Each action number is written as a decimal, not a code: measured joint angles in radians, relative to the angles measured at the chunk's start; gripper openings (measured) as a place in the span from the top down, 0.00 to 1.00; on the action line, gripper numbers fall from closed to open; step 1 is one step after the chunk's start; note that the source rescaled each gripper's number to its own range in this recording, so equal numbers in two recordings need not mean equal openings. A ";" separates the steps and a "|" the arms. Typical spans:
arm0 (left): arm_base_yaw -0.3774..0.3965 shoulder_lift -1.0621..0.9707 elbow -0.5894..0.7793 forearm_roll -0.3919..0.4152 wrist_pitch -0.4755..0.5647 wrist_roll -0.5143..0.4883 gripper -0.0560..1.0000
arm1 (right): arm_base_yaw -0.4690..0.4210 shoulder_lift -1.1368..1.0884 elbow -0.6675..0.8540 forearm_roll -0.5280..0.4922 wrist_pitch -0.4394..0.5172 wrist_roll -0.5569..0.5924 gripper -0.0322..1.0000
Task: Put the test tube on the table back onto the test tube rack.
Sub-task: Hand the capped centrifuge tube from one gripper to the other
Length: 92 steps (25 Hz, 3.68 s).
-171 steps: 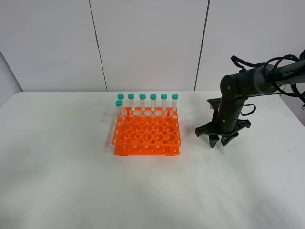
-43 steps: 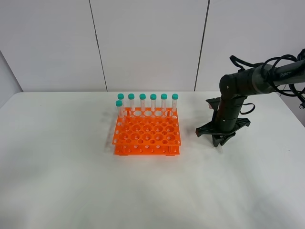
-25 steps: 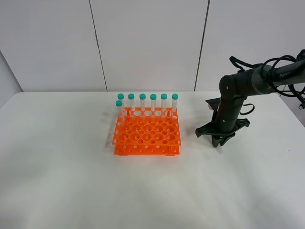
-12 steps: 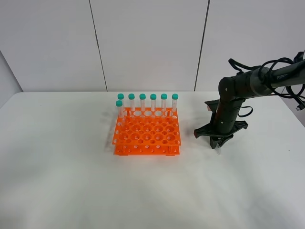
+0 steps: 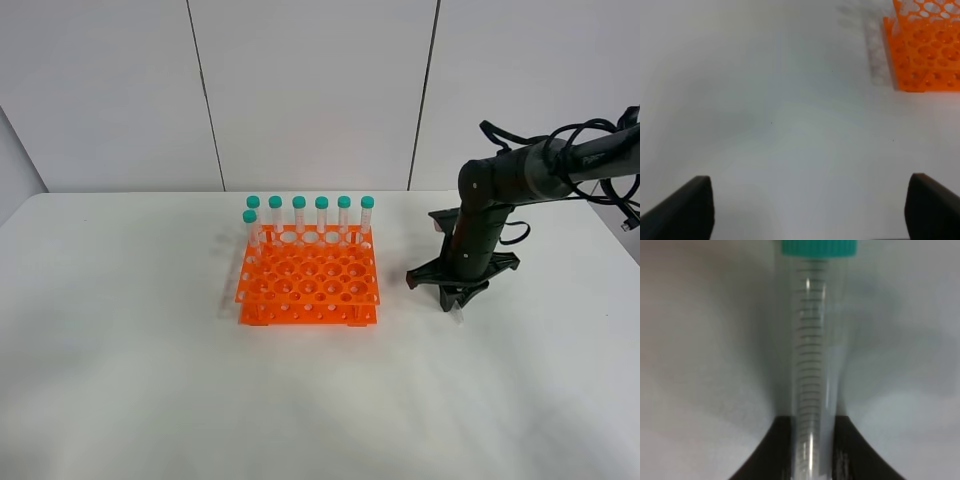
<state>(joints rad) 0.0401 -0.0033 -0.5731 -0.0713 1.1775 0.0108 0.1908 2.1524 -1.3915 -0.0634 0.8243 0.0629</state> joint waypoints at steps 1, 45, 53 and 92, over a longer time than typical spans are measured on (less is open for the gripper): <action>0.000 0.000 0.000 0.000 0.000 0.000 0.08 | 0.000 -0.011 -0.008 0.010 0.004 -0.010 0.94; 0.000 0.000 0.000 0.000 -0.001 0.000 0.08 | 0.395 -0.518 0.251 0.103 -0.848 -0.273 0.94; 0.000 0.000 0.000 0.000 -0.001 0.000 0.08 | 0.462 -0.697 0.561 0.111 -1.090 -0.273 0.94; 0.000 0.099 -0.071 0.000 -0.019 0.045 0.08 | 0.462 -0.770 0.814 0.128 -1.329 -0.238 0.94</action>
<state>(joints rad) 0.0401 0.0960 -0.6436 -0.0709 1.1587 0.0557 0.6526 1.3826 -0.5780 0.0646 -0.5049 -0.1752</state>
